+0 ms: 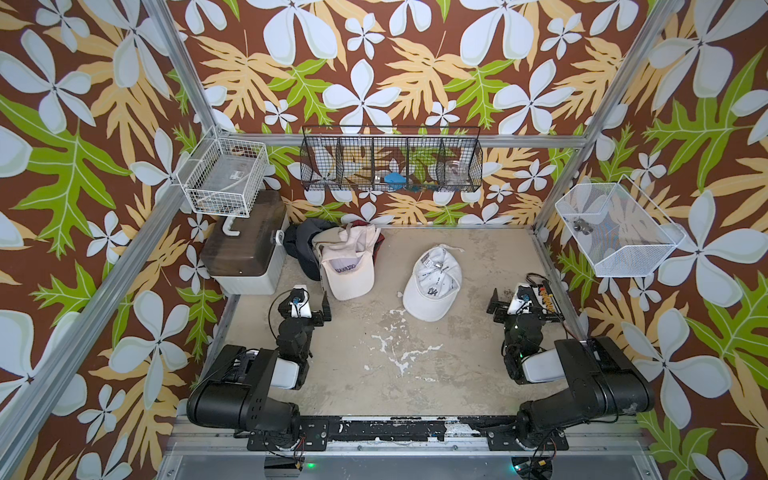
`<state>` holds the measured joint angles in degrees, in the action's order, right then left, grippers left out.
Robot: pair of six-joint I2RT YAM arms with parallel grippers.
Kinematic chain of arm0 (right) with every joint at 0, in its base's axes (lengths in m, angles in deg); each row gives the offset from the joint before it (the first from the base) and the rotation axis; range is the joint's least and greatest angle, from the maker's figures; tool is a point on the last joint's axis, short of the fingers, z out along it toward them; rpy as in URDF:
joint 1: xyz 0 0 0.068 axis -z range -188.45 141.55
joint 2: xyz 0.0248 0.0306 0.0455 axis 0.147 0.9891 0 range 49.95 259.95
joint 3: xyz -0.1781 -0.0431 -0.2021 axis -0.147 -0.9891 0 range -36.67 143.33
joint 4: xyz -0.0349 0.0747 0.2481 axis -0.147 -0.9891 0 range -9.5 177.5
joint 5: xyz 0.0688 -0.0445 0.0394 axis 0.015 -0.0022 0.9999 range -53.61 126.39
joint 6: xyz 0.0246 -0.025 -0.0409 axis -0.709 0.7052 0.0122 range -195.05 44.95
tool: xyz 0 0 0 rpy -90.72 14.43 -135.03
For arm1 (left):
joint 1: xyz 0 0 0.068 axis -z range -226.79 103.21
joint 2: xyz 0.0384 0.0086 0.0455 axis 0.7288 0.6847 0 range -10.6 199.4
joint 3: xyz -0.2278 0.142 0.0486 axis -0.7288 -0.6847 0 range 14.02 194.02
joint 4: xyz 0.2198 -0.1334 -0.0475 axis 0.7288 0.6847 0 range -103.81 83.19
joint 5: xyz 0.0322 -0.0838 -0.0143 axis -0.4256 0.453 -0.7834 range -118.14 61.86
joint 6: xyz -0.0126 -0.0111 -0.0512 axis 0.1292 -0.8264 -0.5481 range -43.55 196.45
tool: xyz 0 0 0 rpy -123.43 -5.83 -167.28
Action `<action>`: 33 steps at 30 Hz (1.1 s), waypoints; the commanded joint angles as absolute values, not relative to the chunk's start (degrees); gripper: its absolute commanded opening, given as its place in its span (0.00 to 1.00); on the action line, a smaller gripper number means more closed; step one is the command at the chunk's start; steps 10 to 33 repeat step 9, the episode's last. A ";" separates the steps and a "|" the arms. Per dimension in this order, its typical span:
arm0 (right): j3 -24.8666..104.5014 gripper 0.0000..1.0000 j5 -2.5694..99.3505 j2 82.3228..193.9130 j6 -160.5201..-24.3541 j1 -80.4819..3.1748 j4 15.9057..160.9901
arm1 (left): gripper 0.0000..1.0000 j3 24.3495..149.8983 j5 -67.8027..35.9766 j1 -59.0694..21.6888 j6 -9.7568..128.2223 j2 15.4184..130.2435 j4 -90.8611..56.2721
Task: Open the adjustable buckle of the baseball cap
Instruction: Reset both arms
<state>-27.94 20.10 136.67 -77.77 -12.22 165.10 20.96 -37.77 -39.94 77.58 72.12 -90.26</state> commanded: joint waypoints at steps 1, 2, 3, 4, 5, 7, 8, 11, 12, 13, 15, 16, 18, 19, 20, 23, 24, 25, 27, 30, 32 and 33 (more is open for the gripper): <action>-27.79 1.00 20.40 136.53 -77.86 -12.23 165.48 | 1.00 21.26 -37.83 -40.07 77.07 72.20 -90.22; -27.79 1.00 20.40 136.53 -77.86 -12.28 165.54 | 1.00 21.27 -37.90 -40.08 77.07 72.29 -90.22; -27.79 1.00 20.40 136.53 -77.84 -12.28 165.50 | 1.00 21.40 -37.92 -40.04 77.07 72.43 -90.19; -27.80 1.00 20.40 136.55 -77.86 -12.23 165.58 | 1.00 21.64 -37.89 -40.13 77.07 72.54 -89.93; -27.74 1.00 20.40 136.54 -77.86 -12.25 165.55 | 1.00 21.96 -38.61 -40.19 76.55 72.51 -89.17; -27.75 1.00 20.40 136.55 -77.82 -12.30 165.57 | 1.00 22.44 -39.48 -40.57 75.93 72.49 -88.28; -27.80 1.00 20.40 136.50 -77.86 -12.23 165.63 | 1.00 22.29 -39.44 -40.56 75.86 72.33 -88.54; -27.80 1.00 20.37 136.53 -77.86 -12.23 165.53 | 1.00 22.01 -39.81 -40.57 75.75 72.25 -88.78; -27.80 1.00 20.37 136.53 -77.86 -12.23 165.53 | 1.00 22.01 -39.81 -40.57 75.75 72.25 -88.78; -27.80 1.00 20.37 136.53 -77.86 -12.23 165.53 | 1.00 22.01 -39.81 -40.57 75.75 72.25 -88.78; -27.80 1.00 20.37 136.53 -77.86 -12.23 165.53 | 1.00 22.01 -39.81 -40.57 75.75 72.25 -88.78; -27.80 1.00 20.37 136.53 -77.86 -12.23 165.53 | 1.00 22.01 -39.81 -40.57 75.75 72.25 -88.78; -27.80 1.00 20.37 136.53 -77.86 -12.23 165.53 | 1.00 22.01 -39.81 -40.57 75.75 72.25 -88.78; -27.80 1.00 20.37 136.53 -77.86 -12.23 165.53 | 1.00 22.01 -39.81 -40.57 75.75 72.25 -88.78; -27.80 1.00 20.37 136.53 -77.86 -12.23 165.53 | 1.00 22.01 -39.81 -40.57 75.75 72.25 -88.78; -27.80 1.00 20.37 136.53 -77.86 -12.23 165.53 | 1.00 22.01 -39.81 -40.57 75.75 72.25 -88.78; -27.80 1.00 20.37 136.53 -77.86 -12.23 165.53 | 1.00 22.01 -39.81 -40.57 75.75 72.25 -88.78; -27.80 1.00 20.37 136.53 -77.86 -12.23 165.53 | 1.00 22.01 -39.81 -40.57 75.75 72.25 -88.78; -27.80 1.00 20.37 136.53 -77.86 -12.23 165.53 | 1.00 22.01 -39.81 -40.57 75.75 72.25 -88.78; -27.80 1.00 20.37 136.53 -77.86 -12.23 165.53 | 1.00 22.01 -39.81 -40.57 75.75 72.25 -88.78; -27.80 1.00 20.37 136.53 -77.86 -12.23 165.53 | 1.00 22.01 -39.81 -40.57 75.75 72.25 -88.78; -27.80 1.00 20.37 136.53 -77.86 -12.23 165.53 | 1.00 22.01 -39.81 -40.57 75.75 72.25 -88.78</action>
